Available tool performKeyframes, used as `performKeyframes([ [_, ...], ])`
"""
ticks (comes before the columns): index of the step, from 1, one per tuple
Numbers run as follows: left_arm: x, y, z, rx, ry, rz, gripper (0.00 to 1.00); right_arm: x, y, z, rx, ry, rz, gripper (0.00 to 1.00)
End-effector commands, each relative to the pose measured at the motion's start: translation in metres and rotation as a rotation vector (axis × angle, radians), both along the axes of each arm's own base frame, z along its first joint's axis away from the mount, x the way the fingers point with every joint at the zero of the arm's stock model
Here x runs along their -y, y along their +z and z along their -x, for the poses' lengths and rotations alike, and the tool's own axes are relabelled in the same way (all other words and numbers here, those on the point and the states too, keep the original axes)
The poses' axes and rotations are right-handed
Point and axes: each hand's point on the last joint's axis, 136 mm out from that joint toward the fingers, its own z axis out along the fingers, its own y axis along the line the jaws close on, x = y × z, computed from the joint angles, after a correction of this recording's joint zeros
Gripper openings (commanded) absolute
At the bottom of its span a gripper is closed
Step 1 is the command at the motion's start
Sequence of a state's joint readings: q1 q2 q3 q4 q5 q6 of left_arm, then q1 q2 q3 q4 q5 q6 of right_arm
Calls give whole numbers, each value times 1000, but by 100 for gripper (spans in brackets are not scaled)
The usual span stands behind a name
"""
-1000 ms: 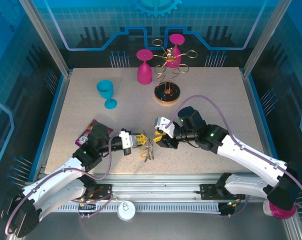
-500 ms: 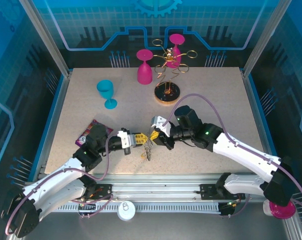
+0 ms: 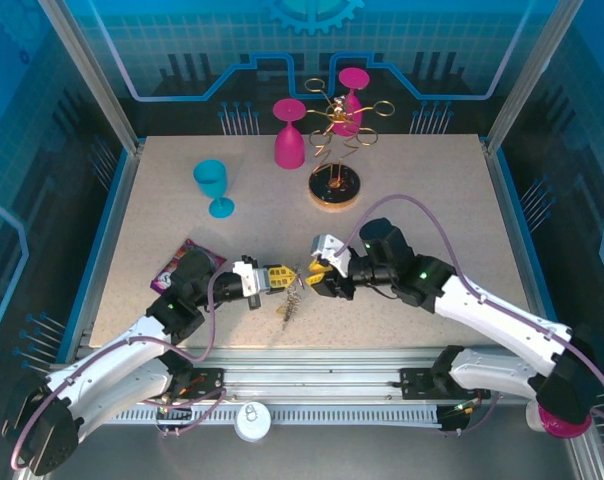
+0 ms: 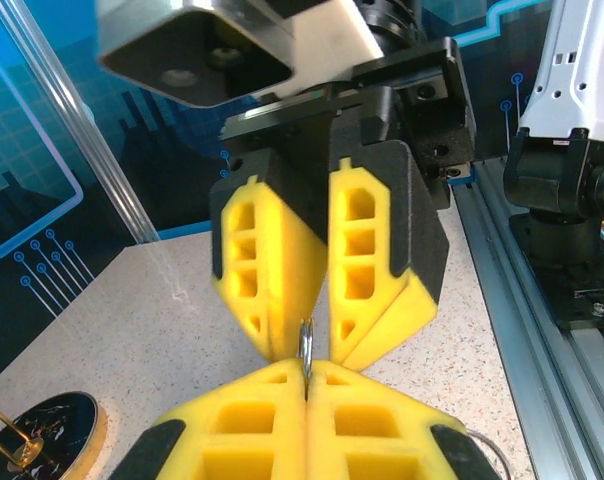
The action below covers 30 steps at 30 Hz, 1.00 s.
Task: Put the keys on the keyring
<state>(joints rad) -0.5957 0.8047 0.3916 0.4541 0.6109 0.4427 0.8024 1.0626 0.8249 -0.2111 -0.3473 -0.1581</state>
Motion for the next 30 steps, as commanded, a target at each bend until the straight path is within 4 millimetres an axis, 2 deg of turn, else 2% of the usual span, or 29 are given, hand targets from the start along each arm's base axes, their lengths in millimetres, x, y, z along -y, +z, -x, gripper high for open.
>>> performKeyframes([
  [1, 0, 11, 5, 33, -24, 40, 0, 8, 1, -4, 67, -35, -25, 33],
  [7, -1, 11, 4, 29, -17, 43, 0, -2, -13, 8, 80, -4, -28, 40],
  [19, 0, 10, 3, 20, -23, 46, 0, -23, -7, 4, 126, -2, -91, 42],
  [23, 0, 10, 3, 18, -20, 47, 0, -26, -4, 1, 139, -12, -105, 39],
  [30, 0, 11, 3, 21, -19, 49, 0, -23, -3, -1, 157, -30, -101, 23],
])
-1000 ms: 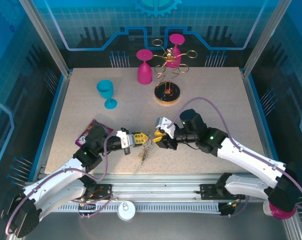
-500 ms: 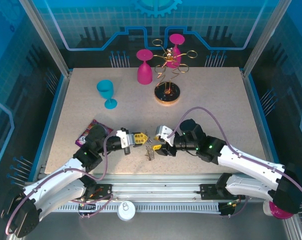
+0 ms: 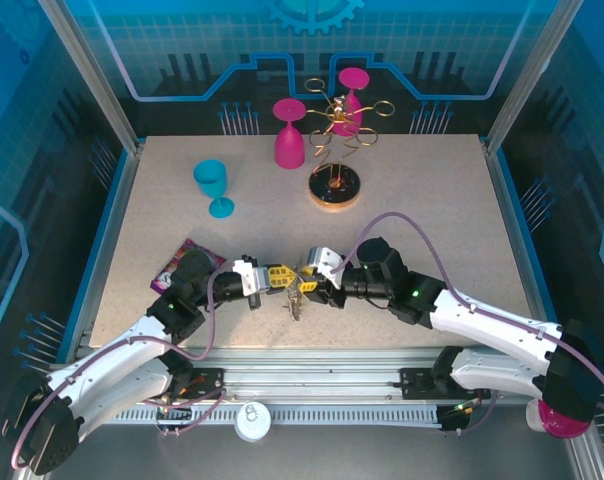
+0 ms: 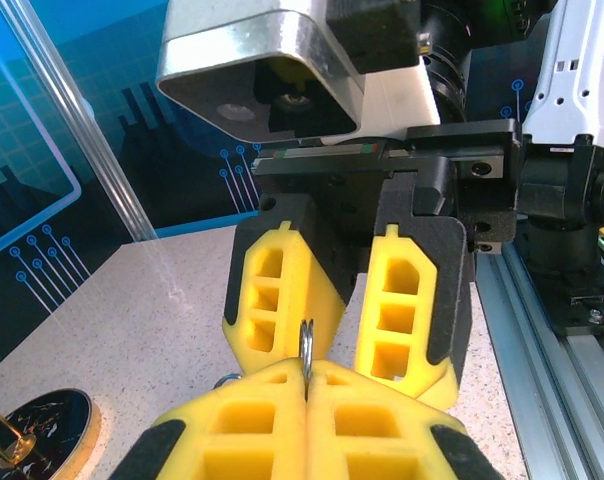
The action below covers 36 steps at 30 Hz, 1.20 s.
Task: Put the keys on the keyring
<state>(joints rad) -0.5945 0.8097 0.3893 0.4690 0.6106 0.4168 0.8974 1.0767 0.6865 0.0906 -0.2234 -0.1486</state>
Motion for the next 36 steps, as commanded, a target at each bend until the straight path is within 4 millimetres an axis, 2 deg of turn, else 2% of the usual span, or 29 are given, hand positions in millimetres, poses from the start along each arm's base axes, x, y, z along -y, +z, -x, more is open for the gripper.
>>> performKeyframes([
  [1, -1, 10, 4, 41, -18, 37, 0, -1, 6, 0, 28, -11, -19, 20],
  [7, -2, 8, -1, 35, 3, 21, 0, 9, 6, -6, 51, -52, 56, 9],
  [16, -2, 2, -6, 22, 27, -17, 0, 15, 23, -6, 90, -32, 155, 1],
  [18, -2, 0, -7, 17, 31, -26, 0, 15, 21, -4, 89, -24, 170, 0],
  [20, -3, -2, -8, 13, 39, -35, 0, 14, 34, -5, 107, -25, 163, 0],
  [33, -5, -24, -24, -35, 103, -161, 0, 23, 50, -15, 192, -93, 261, 0],
  [36, -4, -23, -25, -43, 103, -157, 18, 26, 48, -20, 199, -117, 283, 0],
])
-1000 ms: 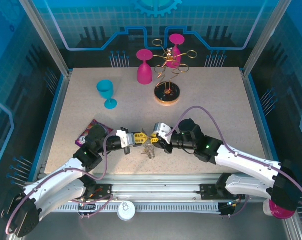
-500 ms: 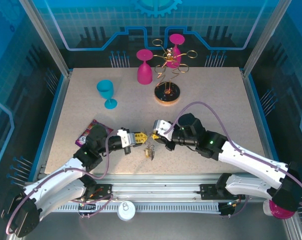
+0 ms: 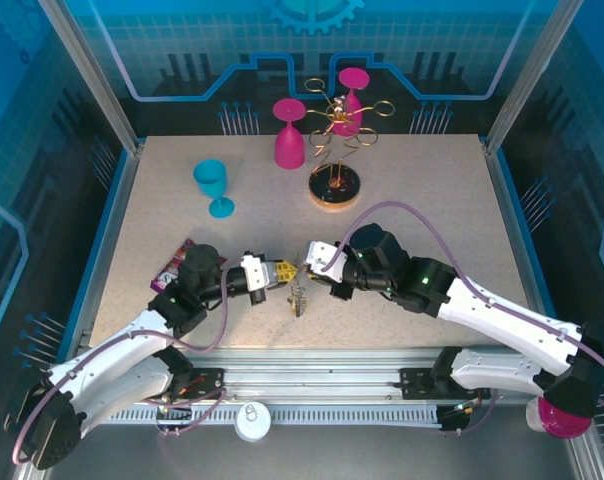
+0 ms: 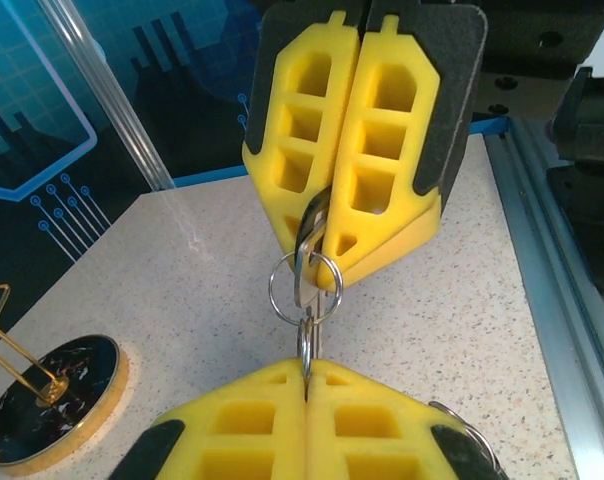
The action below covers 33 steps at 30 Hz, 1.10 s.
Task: Put the keys on the keyring
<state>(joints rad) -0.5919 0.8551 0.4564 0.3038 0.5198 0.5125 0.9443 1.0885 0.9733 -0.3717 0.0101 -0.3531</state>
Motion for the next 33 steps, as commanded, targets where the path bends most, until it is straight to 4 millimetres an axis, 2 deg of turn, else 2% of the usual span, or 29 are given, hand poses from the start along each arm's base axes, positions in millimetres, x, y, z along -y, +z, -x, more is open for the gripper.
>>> performKeyframes([
  [1, -3, -6, -4, -21, 21, -37, 27, 5, 19, -12, 68, -57, 8, 0],
  [2, -3, -4, -4, -20, 22, -33, 34, 7, 18, -14, 71, -69, 17, 0],
  [6, -3, 4, -3, -5, 25, -2, 46, 13, 11, -20, 65, -107, 60, 0],
  [11, -11, 20, -9, 29, 83, 74, 68, 16, 5, -25, 49, -128, 81, 0],
  [14, -22, 38, -19, 61, 175, 150, 79, 13, 5, -28, 39, -125, 81, 0],
  [16, -32, 61, -23, 67, 245, 221, 87, 6, 8, -29, 28, -111, 70, 0],
  [20, -71, 103, -37, 26, 472, 417, 93, -18, 18, -33, 22, -58, 16, 0],
  [22, -102, 116, -46, 8, 638, 519, 95, -38, 26, -36, 15, -25, -24, 0],
  [24, -145, 122, -56, -27, 867, 643, 97, -63, 36, -38, 11, 15, -70, 0],
  [26, -174, 120, -59, -59, 1021, 699, 97, -86, 45, -36, 4, 51, -112, 0],
  [29, -201, 106, -62, -122, 1167, 753, 98, -113, 49, -43, -33, 56, -169, 0],
  [31, -212, 96, -62, -176, 1215, 806, 98, -122, 35, -52, -57, 33, -184, 0],
  [33, -216, 86, -61, -223, 1231, 837, 98, -123, 4, -60, -73, 5, -128, 0],
])
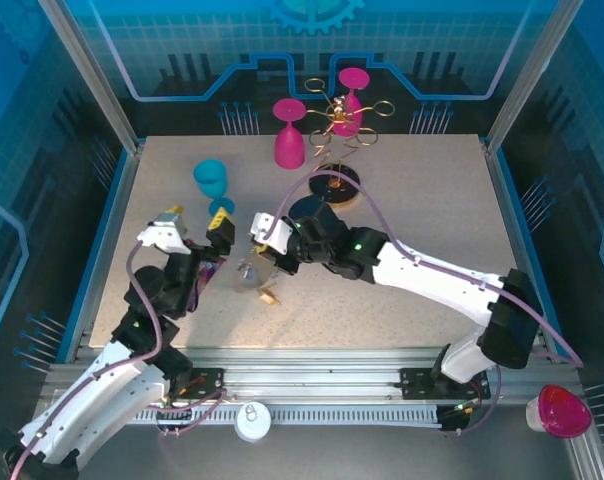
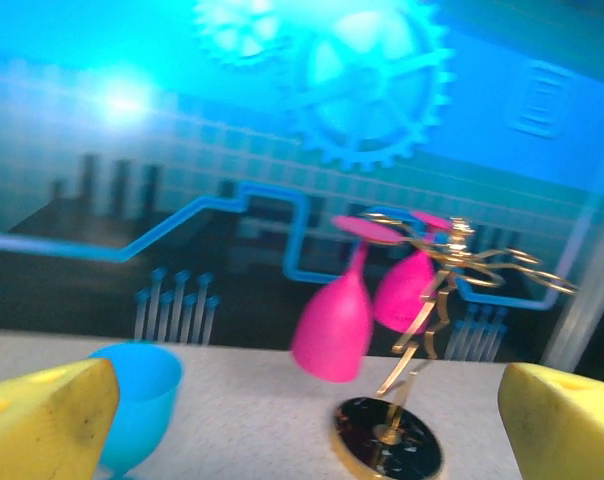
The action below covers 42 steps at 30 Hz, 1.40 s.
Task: Put the keys on the keyring
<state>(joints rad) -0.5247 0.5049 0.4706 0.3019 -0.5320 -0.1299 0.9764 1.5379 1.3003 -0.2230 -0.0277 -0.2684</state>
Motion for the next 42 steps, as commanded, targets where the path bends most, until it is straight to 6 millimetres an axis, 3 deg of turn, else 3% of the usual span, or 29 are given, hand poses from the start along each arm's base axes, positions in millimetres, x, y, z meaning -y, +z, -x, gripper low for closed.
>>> performKeyframes([
  [1, -30, -18, 1, -73, 134, 160, 98, -12, -18, -11, -13, -22, -23, 0],
  [4, -31, -31, 1, -114, 135, 152, 98, 8, -66, -15, 27, -33, 127, 0],
  [9, -32, -47, -1, -157, 141, 142, 99, 65, -133, -6, 139, 79, 454, 0],
  [15, -35, -72, -11, -200, 166, 158, 99, 125, -181, 16, 93, 202, 690, 0],
  [24, -42, -115, -32, -333, 210, 82, 99, 197, -229, -4, -49, 38, 992, 10],
  [27, -46, -124, -36, -363, 225, 60, 99, 214, -231, -16, -62, -60, 1024, 37],
  [30, -52, -128, -39, -385, 249, -13, 99, 232, -215, -29, -44, -169, 1015, 46],
  [33, -58, -129, -43, -403, 257, -119, 99, 257, -179, -53, -27, -359, 897, 53],
  [36, -69, -137, -50, -425, 284, -186, 99, 273, -126, -88, -25, -616, 527, 59],
  [38, -71, -146, -55, -437, 283, -182, 99, 280, -110, -99, -76, -722, 223, 67],
  [40, -72, -157, -62, -444, 281, -203, 99, 293, -105, -110, -84, -815, -3, 71],
  [42, -76, -172, -69, -455, 299, -223, 99, 314, -111, -123, -24, -937, -90, 72],
])
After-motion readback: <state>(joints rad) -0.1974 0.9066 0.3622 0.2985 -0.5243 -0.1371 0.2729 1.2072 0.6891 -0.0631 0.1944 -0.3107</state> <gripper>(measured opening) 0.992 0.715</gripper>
